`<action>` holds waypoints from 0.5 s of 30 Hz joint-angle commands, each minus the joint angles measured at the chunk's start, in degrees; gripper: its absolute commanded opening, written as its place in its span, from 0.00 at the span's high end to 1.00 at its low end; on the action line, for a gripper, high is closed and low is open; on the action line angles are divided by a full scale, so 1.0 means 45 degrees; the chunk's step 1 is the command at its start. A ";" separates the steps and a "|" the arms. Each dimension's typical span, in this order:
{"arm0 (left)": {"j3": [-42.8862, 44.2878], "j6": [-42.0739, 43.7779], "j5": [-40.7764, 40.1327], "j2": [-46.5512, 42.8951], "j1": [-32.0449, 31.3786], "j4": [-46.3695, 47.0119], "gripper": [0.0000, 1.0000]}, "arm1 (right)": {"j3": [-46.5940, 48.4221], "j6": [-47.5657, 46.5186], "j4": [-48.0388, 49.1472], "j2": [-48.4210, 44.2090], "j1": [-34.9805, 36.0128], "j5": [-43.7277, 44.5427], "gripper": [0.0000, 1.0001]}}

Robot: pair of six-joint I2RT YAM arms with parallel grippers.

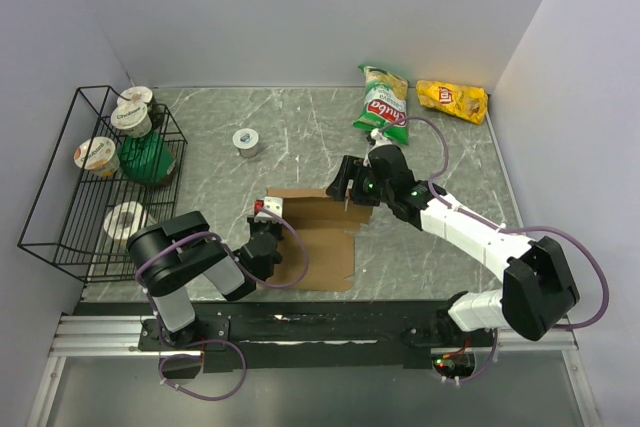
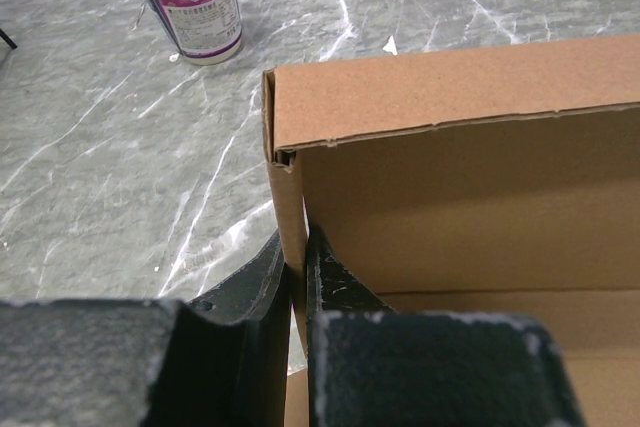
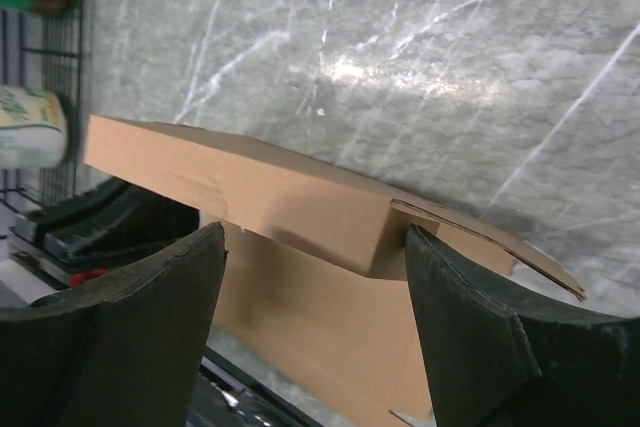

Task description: Fold the paper box

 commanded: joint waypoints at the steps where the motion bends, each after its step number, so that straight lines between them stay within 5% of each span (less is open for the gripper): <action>1: 0.0138 0.0619 -0.0034 0.0291 -0.0214 0.0660 0.89 | -0.0035 0.0992 0.1552 0.0121 -0.0167 -0.0682 0.21; 9: 0.0216 0.1087 -0.0034 0.0369 -0.0252 0.0699 0.89 | -0.0404 0.1421 0.1805 0.0570 -0.0226 -0.1111 0.23; 15: 0.0275 0.1127 -0.0054 0.0466 -0.0291 0.0699 0.90 | -0.0523 0.1617 0.2158 0.0648 -0.0226 -0.1172 0.33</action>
